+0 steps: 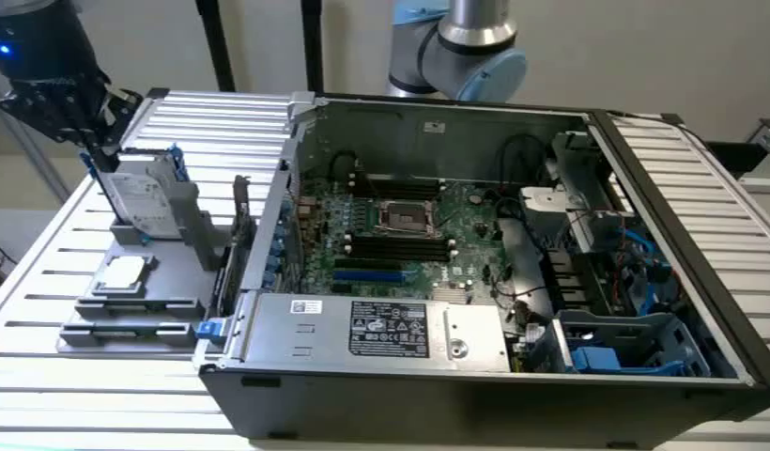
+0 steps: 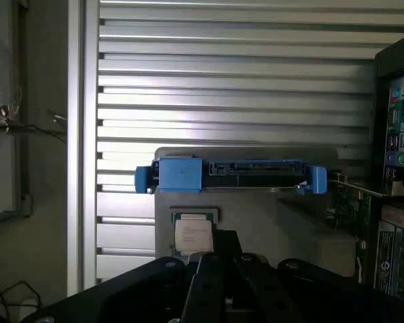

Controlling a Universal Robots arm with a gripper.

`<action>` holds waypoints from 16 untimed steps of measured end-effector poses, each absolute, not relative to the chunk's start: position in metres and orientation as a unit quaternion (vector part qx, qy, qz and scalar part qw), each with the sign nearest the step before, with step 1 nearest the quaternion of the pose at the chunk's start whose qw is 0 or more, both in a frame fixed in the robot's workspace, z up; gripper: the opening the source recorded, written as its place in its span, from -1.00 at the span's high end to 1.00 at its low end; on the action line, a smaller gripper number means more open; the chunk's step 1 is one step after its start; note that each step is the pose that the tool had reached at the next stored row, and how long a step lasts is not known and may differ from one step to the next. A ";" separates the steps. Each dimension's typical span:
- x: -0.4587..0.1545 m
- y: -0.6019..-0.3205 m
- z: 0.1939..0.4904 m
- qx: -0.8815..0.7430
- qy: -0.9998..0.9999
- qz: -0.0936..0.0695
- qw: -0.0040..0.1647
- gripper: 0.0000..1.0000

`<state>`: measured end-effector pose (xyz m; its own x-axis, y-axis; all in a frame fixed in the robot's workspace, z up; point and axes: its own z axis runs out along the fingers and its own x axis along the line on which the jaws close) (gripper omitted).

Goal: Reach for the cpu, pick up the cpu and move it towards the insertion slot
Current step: 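Pick up the cpu and move it towards the insertion slot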

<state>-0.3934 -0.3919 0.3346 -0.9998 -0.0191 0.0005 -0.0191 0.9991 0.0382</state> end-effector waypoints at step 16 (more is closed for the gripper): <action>-0.394 -0.394 0.335 0.010 -1.000 -0.019 0.000 0.79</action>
<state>-0.3937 -0.3941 0.3347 -0.9998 -0.0191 0.0006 -0.0190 0.9991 0.0382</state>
